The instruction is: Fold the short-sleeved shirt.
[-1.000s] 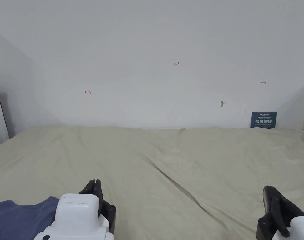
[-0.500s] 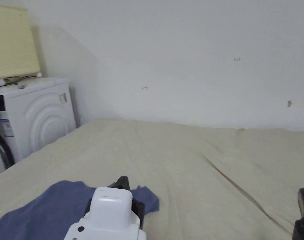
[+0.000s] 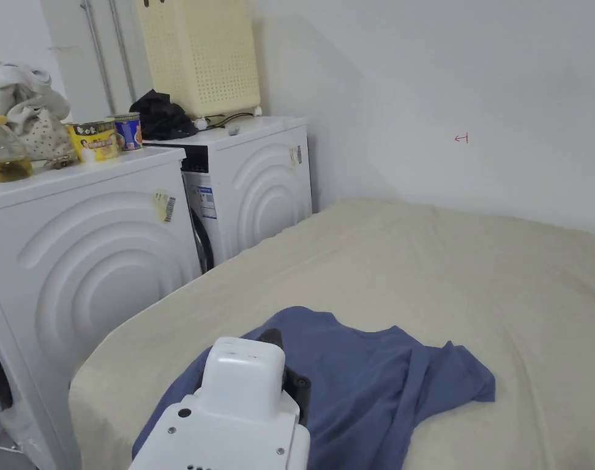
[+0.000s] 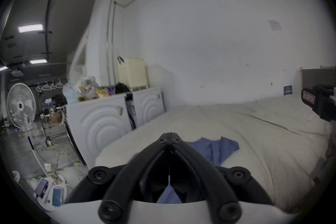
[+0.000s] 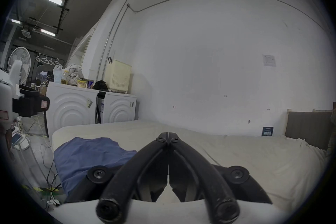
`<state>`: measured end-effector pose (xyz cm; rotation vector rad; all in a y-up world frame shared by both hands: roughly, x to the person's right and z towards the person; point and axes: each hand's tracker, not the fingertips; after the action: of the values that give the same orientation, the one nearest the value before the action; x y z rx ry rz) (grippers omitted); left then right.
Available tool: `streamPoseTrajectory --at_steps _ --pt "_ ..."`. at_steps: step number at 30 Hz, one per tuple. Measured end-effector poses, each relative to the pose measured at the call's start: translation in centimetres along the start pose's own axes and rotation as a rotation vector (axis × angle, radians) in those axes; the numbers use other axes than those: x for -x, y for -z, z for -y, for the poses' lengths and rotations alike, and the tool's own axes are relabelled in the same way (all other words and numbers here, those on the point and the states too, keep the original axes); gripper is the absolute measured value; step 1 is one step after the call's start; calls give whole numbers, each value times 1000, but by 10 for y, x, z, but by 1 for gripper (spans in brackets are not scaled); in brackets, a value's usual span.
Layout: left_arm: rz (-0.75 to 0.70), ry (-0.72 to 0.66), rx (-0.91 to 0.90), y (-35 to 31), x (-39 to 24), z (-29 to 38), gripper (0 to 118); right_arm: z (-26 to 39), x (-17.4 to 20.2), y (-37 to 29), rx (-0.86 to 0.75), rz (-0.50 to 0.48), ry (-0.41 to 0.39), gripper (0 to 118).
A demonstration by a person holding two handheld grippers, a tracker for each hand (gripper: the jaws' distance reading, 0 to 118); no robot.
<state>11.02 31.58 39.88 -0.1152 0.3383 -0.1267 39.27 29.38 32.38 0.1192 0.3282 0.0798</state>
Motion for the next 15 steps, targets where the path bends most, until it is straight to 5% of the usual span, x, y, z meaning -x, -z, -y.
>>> streamPoseTrajectory --at_steps 5,9,12,15 --pt "-37 5 201 72 10 0 0 7 -14 6 56 -12 -12 0" --pt "340 -131 587 174 27 9 10 16 -26 14 141 -19 4 0" --pt "435 -116 776 242 18 34 108 26 -35 21 200 -14 30 0" --pt "413 -36 852 285 -1 57 116 36 -41 27 247 -1 44 0"
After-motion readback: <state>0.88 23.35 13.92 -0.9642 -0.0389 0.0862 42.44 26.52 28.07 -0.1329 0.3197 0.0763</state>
